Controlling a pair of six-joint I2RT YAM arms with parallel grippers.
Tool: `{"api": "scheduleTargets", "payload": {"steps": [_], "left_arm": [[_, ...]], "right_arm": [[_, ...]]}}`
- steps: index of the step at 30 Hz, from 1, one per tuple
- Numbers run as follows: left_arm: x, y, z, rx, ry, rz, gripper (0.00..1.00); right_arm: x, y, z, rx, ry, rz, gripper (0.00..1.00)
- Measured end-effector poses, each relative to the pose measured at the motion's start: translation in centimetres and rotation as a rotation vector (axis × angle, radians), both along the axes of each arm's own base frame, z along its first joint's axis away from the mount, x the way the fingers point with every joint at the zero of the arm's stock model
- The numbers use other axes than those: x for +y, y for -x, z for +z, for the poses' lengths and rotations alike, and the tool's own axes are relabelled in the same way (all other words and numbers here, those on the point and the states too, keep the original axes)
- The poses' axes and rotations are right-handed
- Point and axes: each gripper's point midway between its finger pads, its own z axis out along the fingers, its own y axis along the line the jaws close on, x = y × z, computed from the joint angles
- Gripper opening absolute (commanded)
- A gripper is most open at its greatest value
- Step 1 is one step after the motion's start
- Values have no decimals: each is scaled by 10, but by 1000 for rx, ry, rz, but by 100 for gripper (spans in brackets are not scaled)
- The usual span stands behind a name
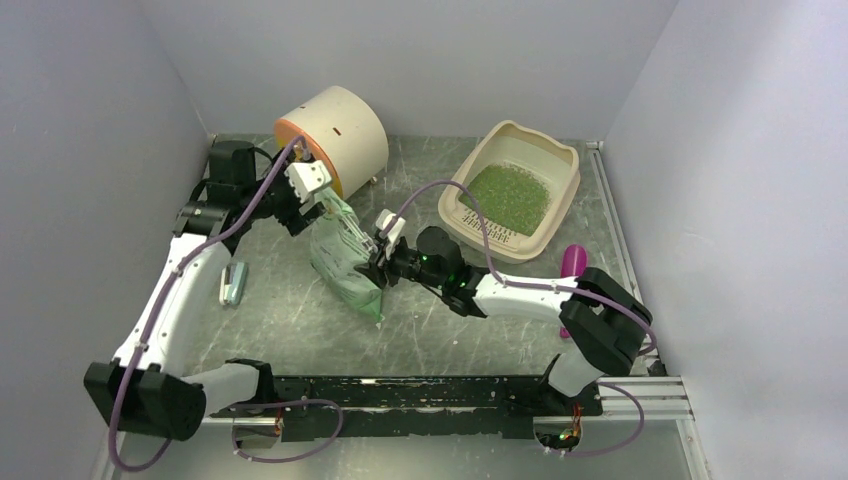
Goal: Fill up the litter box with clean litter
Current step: Remove the clamp from the cat litter bag.
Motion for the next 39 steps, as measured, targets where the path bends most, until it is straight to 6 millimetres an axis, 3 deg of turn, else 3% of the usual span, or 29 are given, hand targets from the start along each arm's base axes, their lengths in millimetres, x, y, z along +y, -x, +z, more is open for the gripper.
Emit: {"api": "scheduleTargets", "payload": {"steps": [6, 12, 20, 28, 33, 39], "left_arm": [[-17, -1, -11, 32, -4, -158, 87], [-34, -16, 0, 19, 0, -288, 88], [-44, -20, -9, 57, -3, -390, 85], [-46, -9, -19, 74, 7, -425, 83], [-41, 10, -31, 107, 0, -413, 85], [-40, 14, -29, 104, 2, -412, 86]], "right_arm": [[-2, 1, 0, -6, 3, 2, 7], [-4, 6, 1, -16, 5, 12, 7], [2, 16, 1, -64, 30, 36, 7], [3, 20, -1, -106, 58, 44, 7], [3, 20, 0, -121, 64, 44, 7], [3, 25, 7, -144, 61, 72, 7]]}}
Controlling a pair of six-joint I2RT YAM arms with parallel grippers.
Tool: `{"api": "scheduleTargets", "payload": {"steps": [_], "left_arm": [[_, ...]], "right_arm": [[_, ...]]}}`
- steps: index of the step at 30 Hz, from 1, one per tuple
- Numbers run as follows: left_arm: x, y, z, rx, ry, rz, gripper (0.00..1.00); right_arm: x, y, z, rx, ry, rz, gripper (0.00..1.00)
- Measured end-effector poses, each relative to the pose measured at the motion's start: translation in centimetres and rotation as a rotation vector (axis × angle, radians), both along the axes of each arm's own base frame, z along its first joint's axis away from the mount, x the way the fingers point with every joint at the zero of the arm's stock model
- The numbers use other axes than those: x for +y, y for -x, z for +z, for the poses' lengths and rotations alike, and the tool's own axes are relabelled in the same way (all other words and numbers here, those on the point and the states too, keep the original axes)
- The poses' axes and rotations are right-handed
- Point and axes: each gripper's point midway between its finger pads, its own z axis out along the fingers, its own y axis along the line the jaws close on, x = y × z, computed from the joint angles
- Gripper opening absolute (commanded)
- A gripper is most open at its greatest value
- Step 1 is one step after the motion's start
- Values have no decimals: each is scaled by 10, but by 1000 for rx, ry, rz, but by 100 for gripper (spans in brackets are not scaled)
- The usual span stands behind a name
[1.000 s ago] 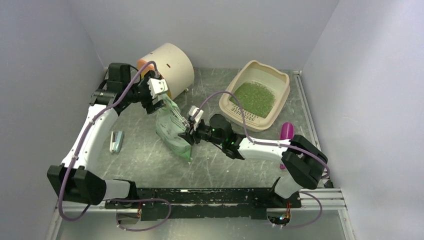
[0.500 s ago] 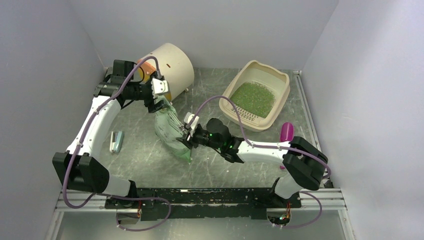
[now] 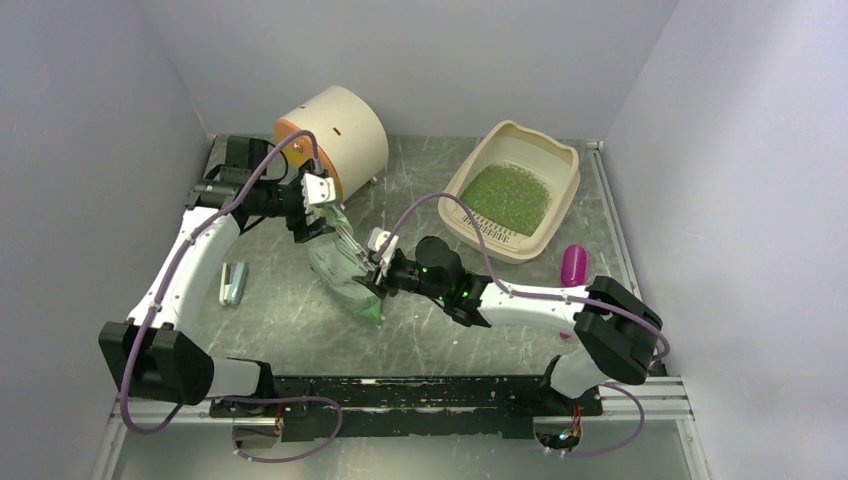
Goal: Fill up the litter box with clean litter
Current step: Remove the clamp from the cat litter bag.
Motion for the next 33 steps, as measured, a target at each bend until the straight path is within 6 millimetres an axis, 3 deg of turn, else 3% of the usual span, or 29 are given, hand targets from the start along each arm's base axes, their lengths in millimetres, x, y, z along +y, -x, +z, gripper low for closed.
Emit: {"api": "scheduleTargets", "payload": {"steps": [7, 10, 13, 15, 18, 25, 29, 33], "left_arm": [[-5, 2, -11, 36, -11, -13, 84], [-8, 7, -20, 59, -22, -21, 74], [-9, 9, -28, 69, -35, -27, 54], [-9, 10, -35, 70, -52, -21, 30], [-7, 11, -46, 81, -83, -11, 8], [-6, 18, -51, 119, -94, 1, 5], [-5, 22, -48, 159, -76, 46, 5], [-4, 30, -45, 234, -49, 118, 5]], "right_arm": [[-6, 6, 14, -62, 4, 33, 7], [-6, 6, 13, -71, 13, 34, 6], [-7, 5, 12, -72, 17, 31, 6], [-8, 5, 11, -70, 18, 26, 7], [-9, 4, 9, -65, 17, 16, 8], [-10, 1, 10, -44, -5, -15, 22], [-12, 2, 13, -23, -26, -35, 52], [-13, 7, 29, -9, -71, -38, 62]]}}
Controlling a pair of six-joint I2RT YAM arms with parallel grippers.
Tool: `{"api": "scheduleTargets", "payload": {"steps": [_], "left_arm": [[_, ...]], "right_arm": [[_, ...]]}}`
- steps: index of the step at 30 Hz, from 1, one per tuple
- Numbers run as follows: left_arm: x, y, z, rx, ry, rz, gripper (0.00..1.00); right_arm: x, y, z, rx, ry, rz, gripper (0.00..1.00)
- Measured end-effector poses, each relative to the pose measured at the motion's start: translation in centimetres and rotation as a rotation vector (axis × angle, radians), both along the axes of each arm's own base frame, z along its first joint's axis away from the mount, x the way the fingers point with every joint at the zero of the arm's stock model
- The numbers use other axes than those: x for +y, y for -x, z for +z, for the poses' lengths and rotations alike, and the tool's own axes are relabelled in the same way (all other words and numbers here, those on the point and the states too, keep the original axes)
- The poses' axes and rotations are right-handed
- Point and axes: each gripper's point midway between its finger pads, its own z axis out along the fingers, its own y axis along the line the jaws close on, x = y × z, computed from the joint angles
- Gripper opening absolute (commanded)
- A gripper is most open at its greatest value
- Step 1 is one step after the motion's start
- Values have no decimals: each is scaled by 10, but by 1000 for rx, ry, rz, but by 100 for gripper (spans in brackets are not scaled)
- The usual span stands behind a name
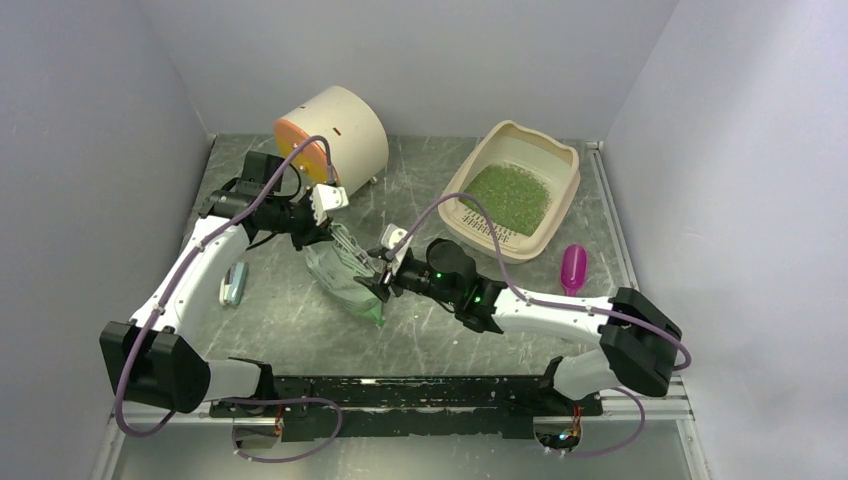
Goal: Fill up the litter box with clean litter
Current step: Remove the clamp from the cat litter bag.
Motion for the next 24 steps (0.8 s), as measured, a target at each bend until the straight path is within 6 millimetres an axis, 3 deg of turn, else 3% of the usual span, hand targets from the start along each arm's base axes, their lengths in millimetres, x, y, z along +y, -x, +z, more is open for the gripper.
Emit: {"api": "scheduleTargets", "payload": {"steps": [5, 10, 13, 18, 24], "left_arm": [[-1, 5, -1, 55, 1, 60, 5], [-3, 6, -1, 89, 6, 113, 5], [-3, 6, -1, 99, 8, 130, 5], [-4, 6, -1, 113, 12, 150, 5], [-5, 6, -1, 119, 20, 163, 5]], "right_arm": [[-3, 0, 30, -3, -67, -19, 60], [1, -4, 59, 3, -96, -35, 41], [2, -8, 68, 14, -99, -54, 40], [0, -8, 58, 58, -65, -74, 59], [-1, -8, 54, 90, -53, -89, 67]]}}
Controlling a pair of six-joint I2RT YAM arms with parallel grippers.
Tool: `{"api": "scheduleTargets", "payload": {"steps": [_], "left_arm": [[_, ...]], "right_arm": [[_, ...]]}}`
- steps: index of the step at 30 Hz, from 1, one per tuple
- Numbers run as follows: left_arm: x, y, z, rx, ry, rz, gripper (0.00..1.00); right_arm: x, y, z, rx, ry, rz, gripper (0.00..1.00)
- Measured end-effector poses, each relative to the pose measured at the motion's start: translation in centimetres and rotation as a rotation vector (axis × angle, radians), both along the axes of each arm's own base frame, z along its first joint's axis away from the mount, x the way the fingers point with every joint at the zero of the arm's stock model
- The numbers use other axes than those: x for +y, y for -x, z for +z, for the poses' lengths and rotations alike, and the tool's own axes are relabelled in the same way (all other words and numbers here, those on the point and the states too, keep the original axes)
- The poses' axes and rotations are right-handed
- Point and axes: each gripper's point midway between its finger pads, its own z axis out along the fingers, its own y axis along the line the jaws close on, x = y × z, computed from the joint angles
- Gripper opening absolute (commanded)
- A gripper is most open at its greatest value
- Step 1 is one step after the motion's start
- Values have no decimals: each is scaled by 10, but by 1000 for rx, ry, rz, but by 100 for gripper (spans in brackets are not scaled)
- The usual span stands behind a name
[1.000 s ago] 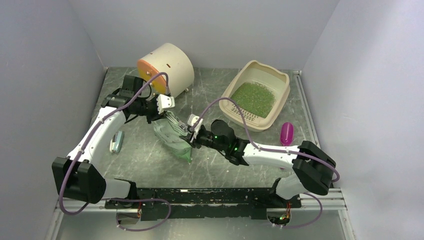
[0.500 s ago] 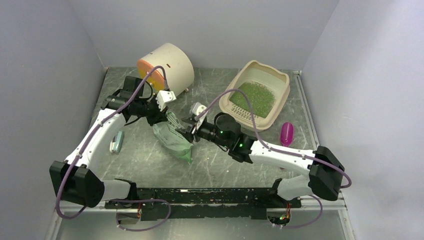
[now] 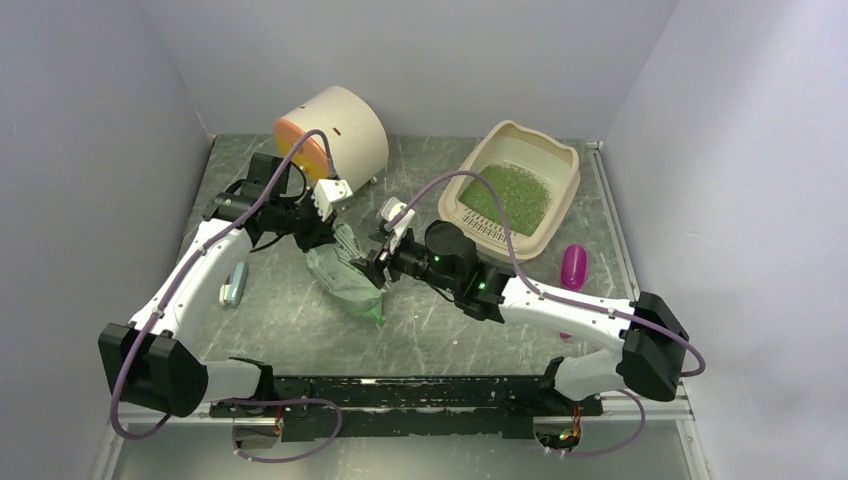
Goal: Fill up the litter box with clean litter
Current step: Remove the clamp from the cat litter bag.
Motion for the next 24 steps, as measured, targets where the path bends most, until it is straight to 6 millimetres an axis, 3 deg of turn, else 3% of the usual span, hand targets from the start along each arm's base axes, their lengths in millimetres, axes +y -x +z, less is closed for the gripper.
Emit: {"api": "scheduleTargets", "payload": {"steps": [8, 13, 16, 22, 24], "left_arm": [[0, 0, 0, -1, 15, 22, 5], [0, 0, 0, 0, 16, 23, 5], [0, 0, 0, 2, 16, 25, 5], [-1, -1, 1, 2, 21, 34, 5], [0, -1, 1, 3, 19, 38, 5]], "right_arm": [[10, 16, 15, 10, 12, 7, 67], [11, 11, 9, -14, 73, -78, 64], [5, 3, -4, -29, 132, -133, 51], [-2, -2, -8, -44, 169, -175, 10], [-2, -1, -6, -41, 163, -176, 6]]}}
